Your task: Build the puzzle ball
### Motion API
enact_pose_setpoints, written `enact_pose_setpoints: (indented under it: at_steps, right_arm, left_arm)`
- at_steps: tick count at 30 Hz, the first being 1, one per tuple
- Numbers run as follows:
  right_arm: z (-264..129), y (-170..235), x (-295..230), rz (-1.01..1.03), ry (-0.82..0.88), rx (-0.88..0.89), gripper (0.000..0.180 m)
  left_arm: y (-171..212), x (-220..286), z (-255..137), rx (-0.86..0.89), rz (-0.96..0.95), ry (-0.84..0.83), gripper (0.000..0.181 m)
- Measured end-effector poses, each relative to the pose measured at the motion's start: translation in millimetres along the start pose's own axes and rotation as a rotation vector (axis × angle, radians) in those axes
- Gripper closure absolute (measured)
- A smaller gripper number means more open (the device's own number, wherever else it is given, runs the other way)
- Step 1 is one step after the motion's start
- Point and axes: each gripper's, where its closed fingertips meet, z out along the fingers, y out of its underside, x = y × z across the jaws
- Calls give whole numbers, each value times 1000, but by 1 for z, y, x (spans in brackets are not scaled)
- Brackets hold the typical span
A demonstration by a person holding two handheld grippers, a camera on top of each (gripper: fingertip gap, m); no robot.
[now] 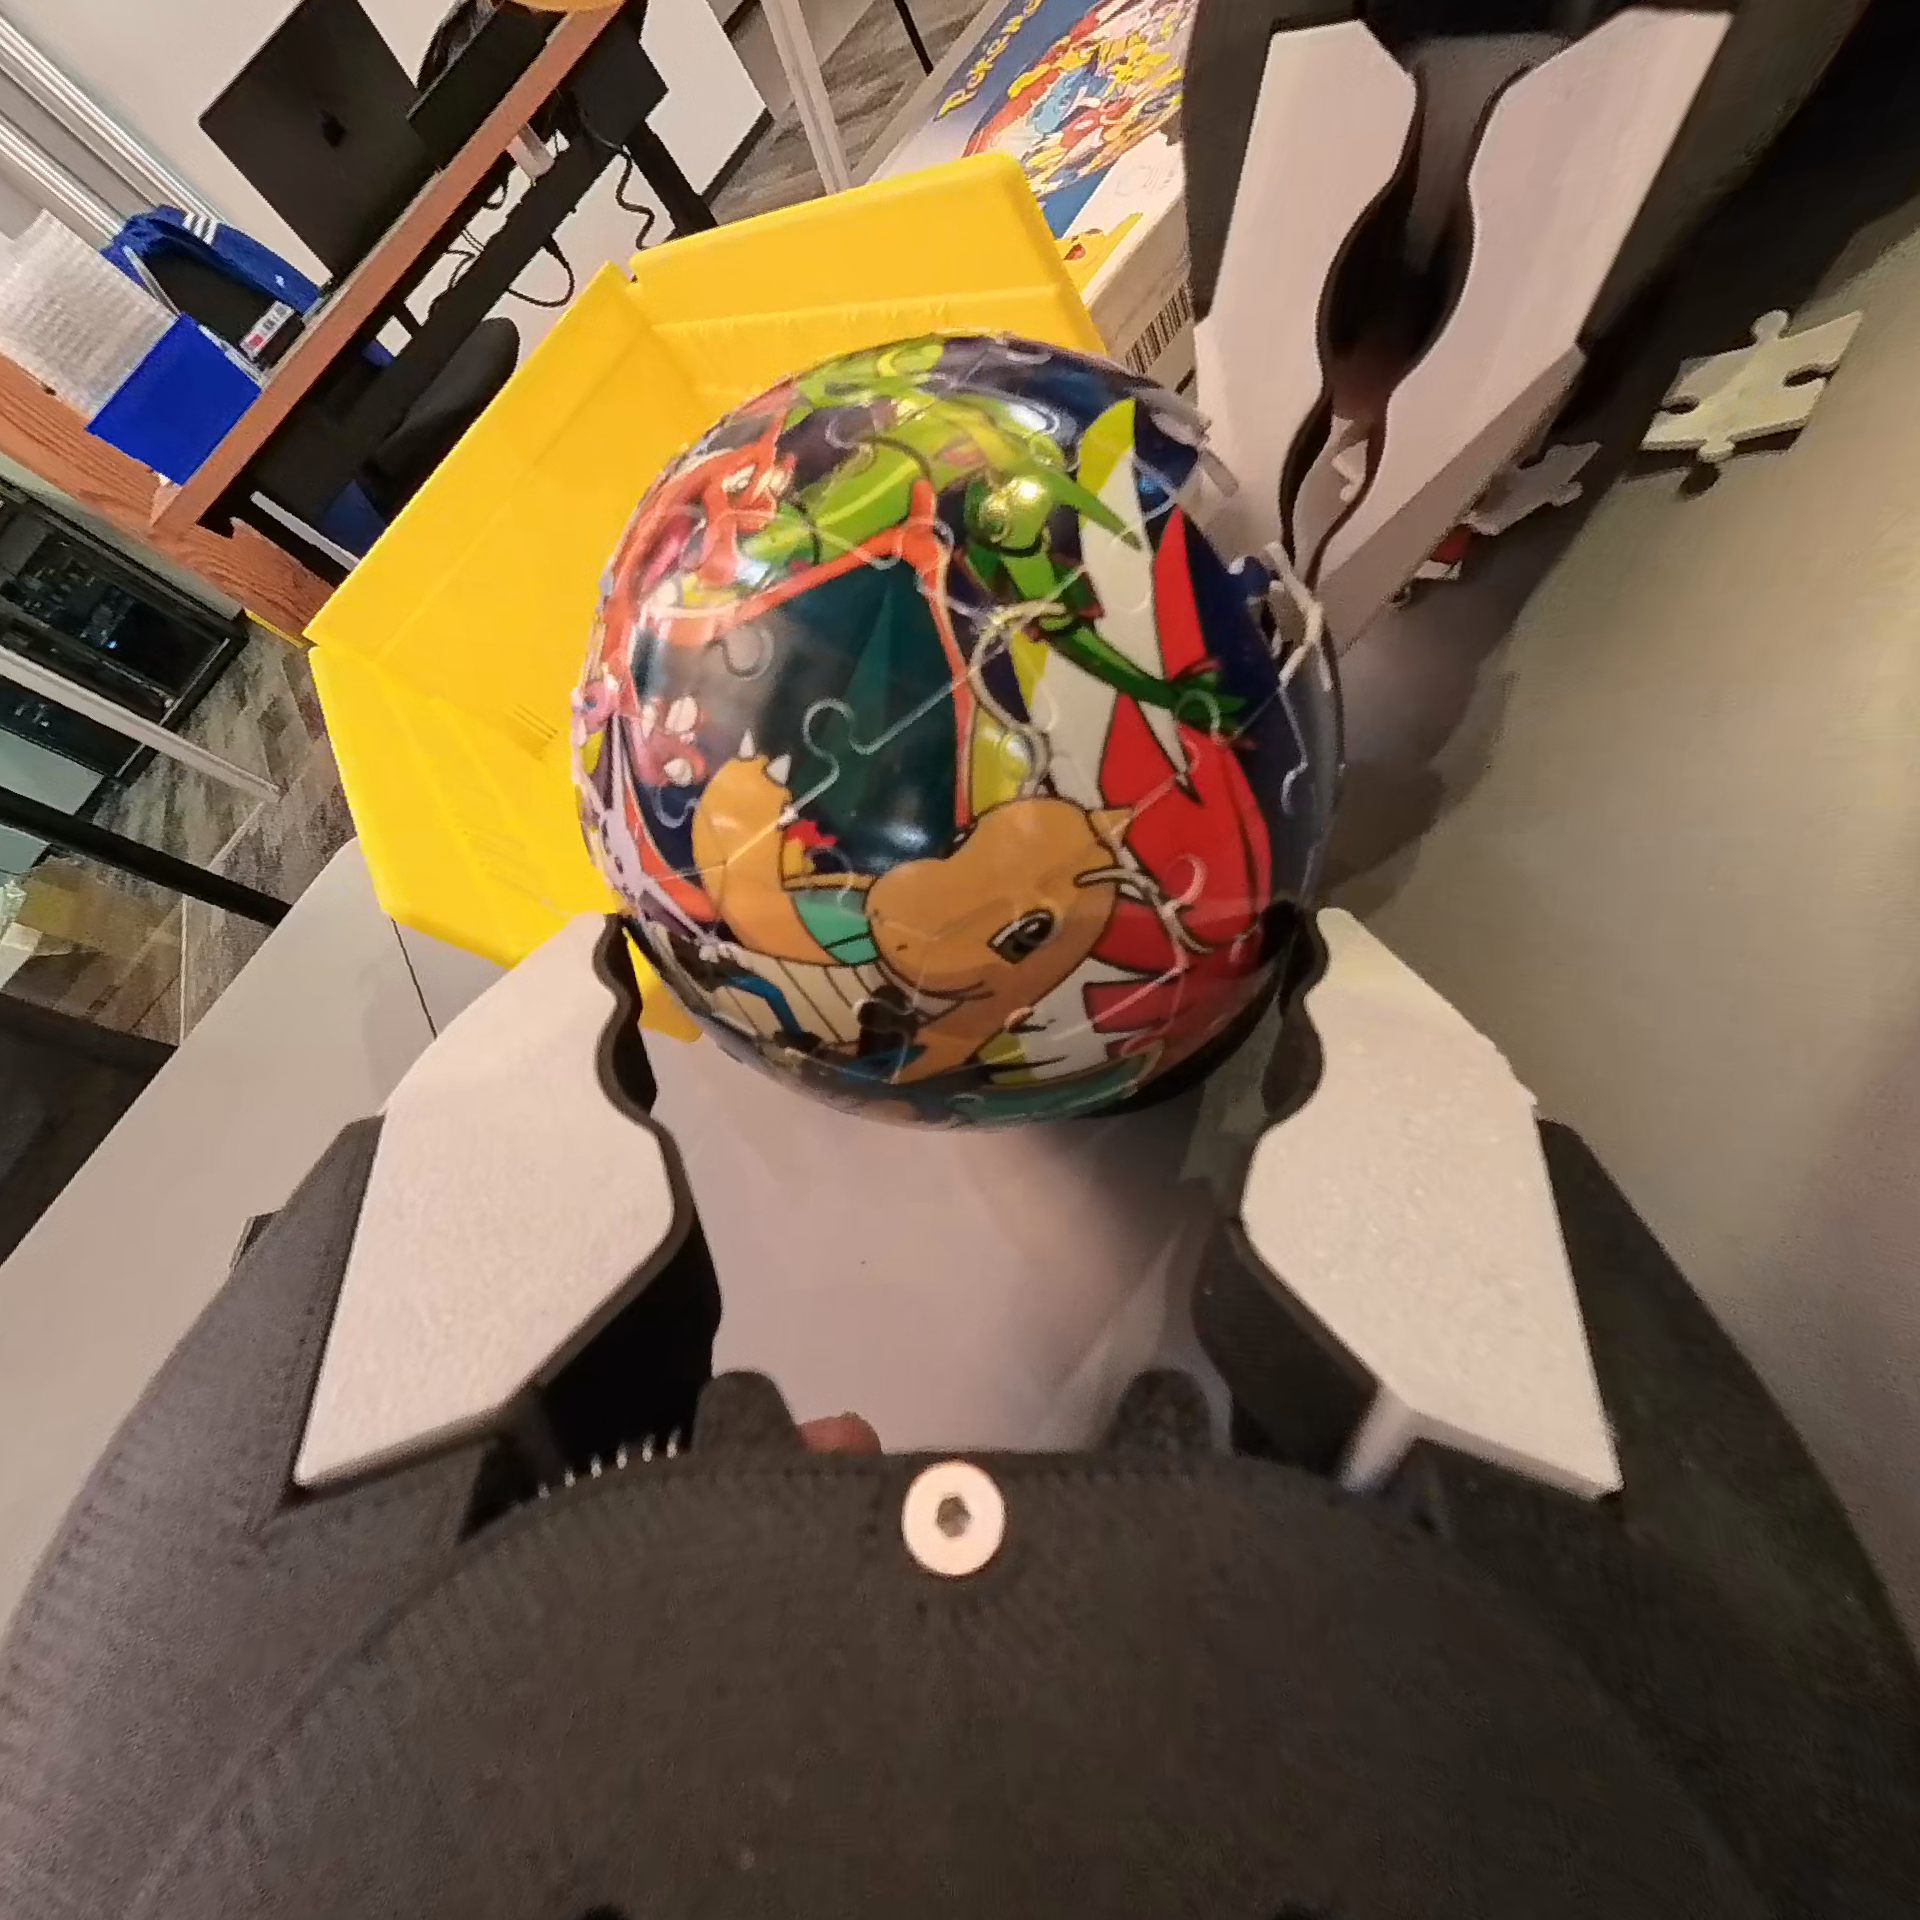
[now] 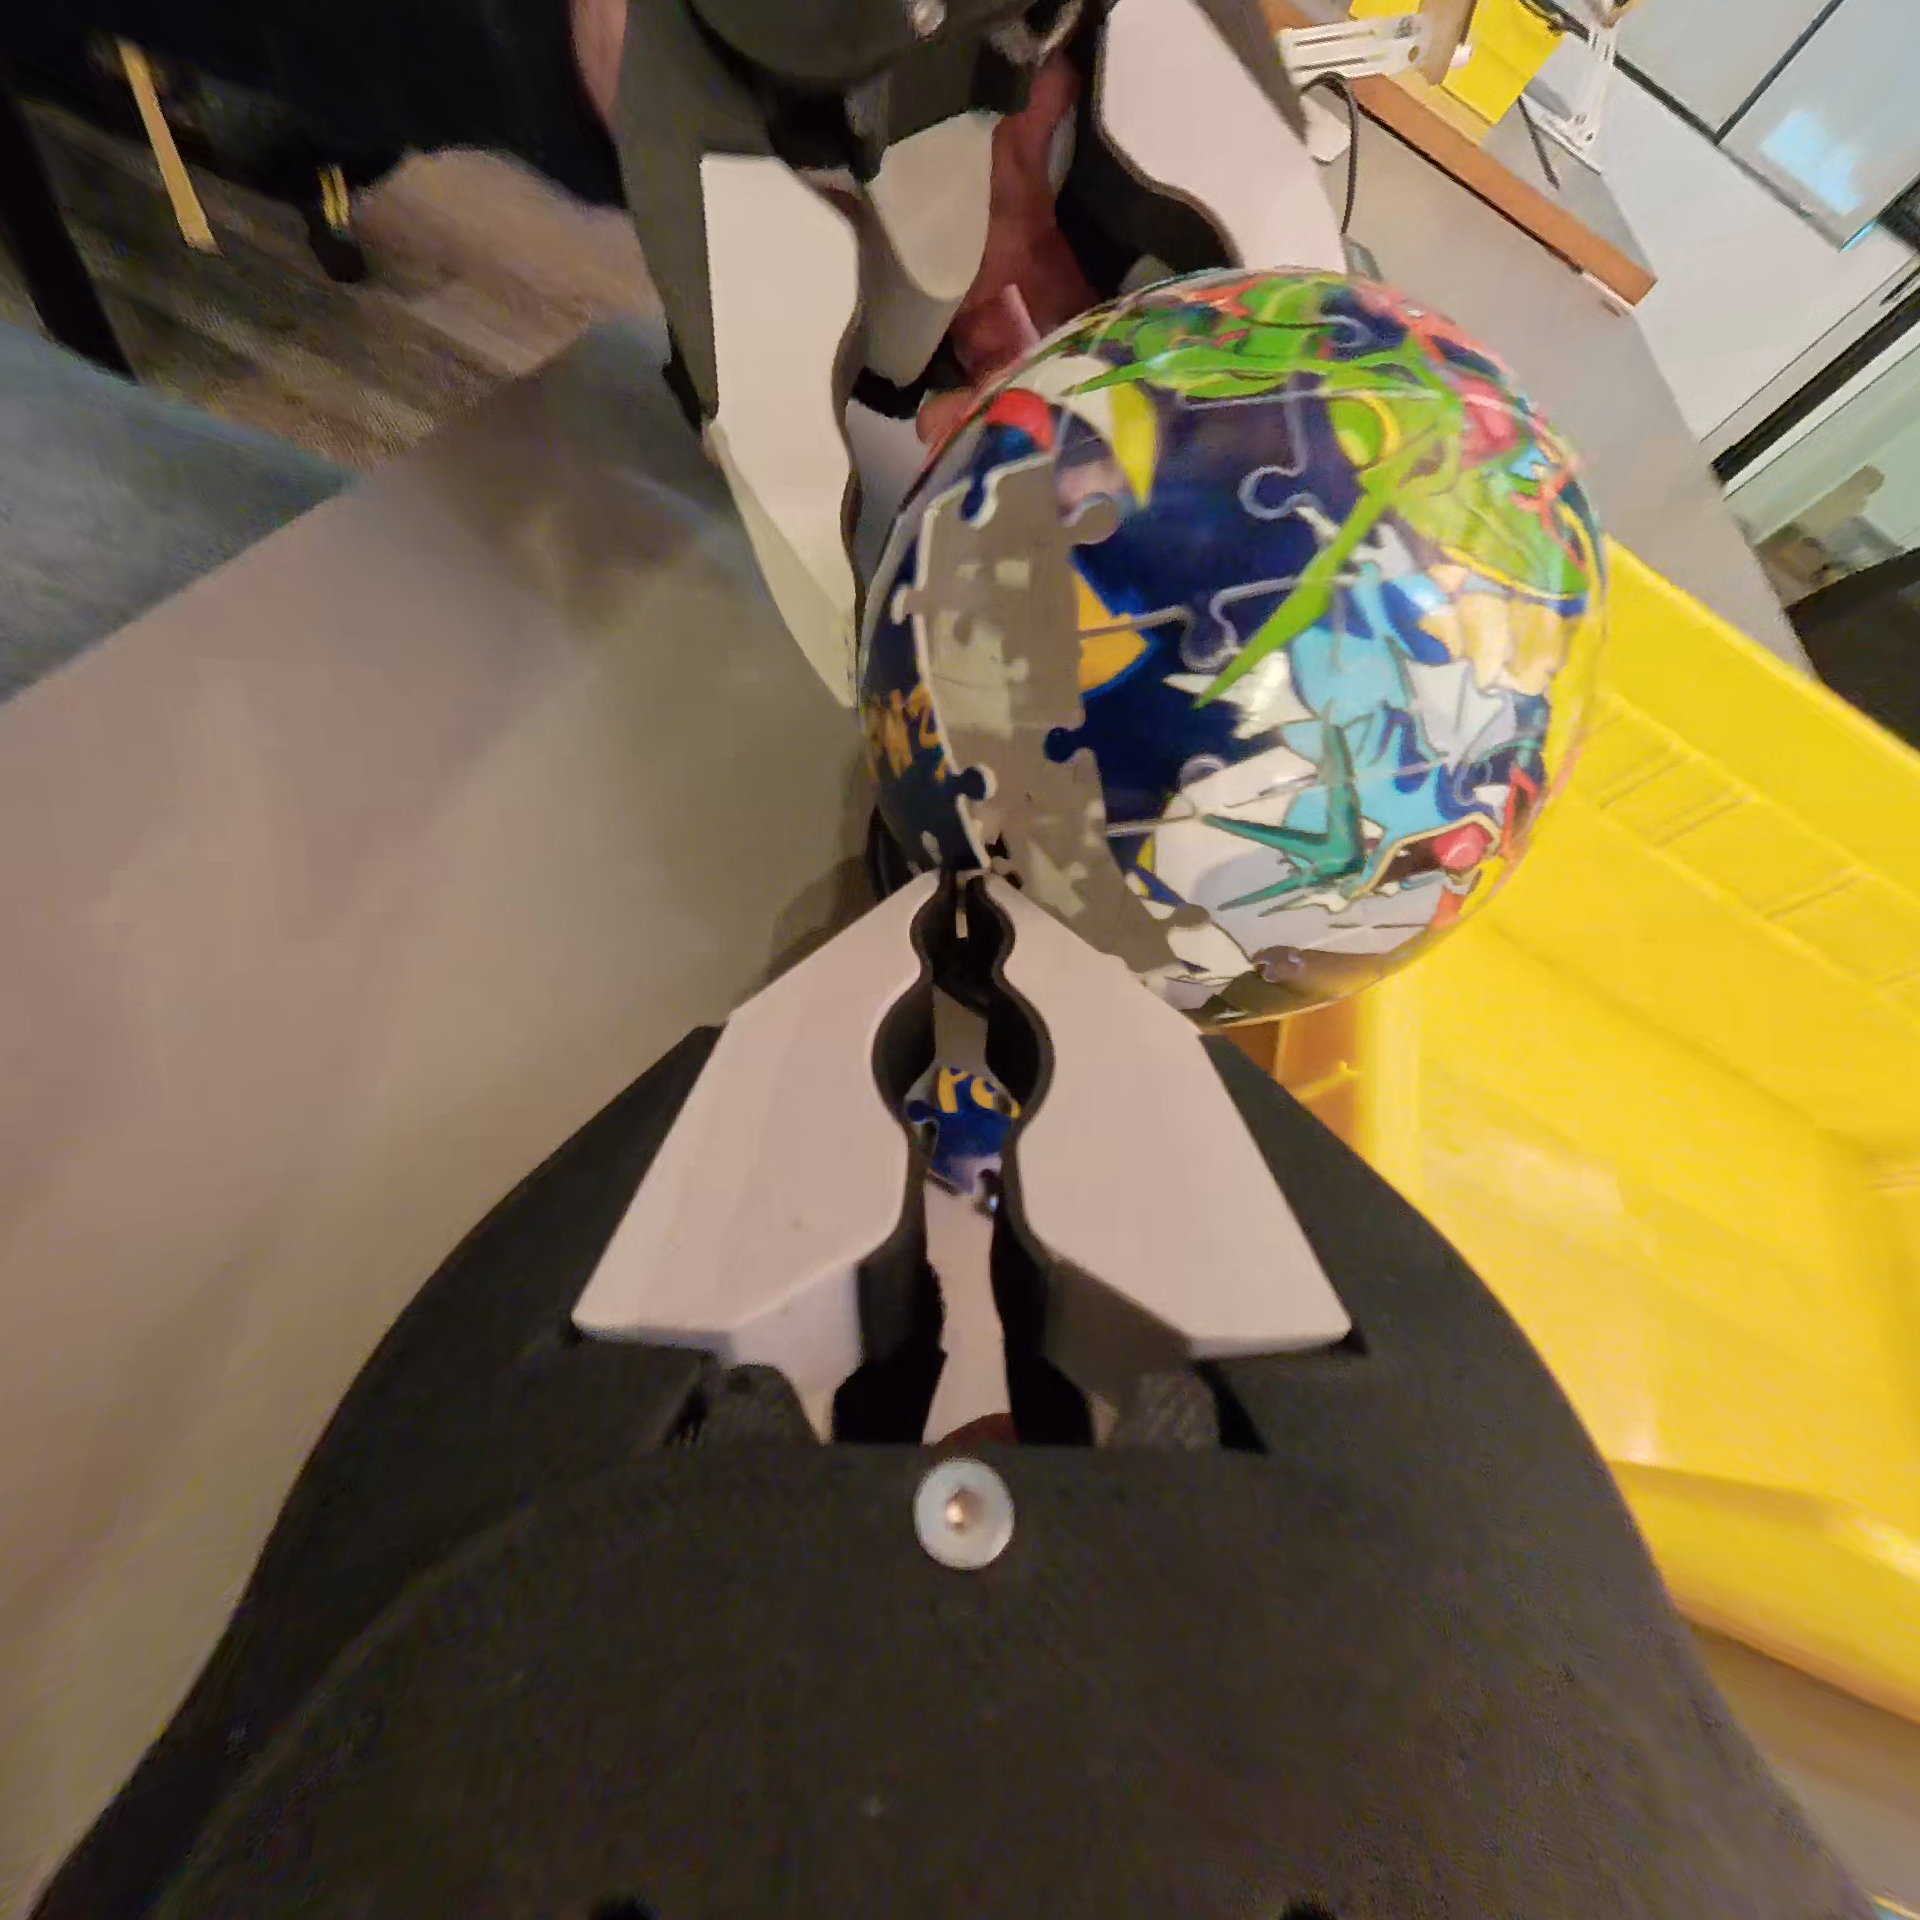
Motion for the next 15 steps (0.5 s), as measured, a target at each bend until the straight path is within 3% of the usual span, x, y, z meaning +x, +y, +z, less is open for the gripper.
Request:
enact_pose_setpoints:
  at_steps: [15]
  right_arm:
    - [10, 7, 1, -501, 132, -99, 180]
  left_arm:
    - [-1, -1, 2, 0, 14, 4, 65]
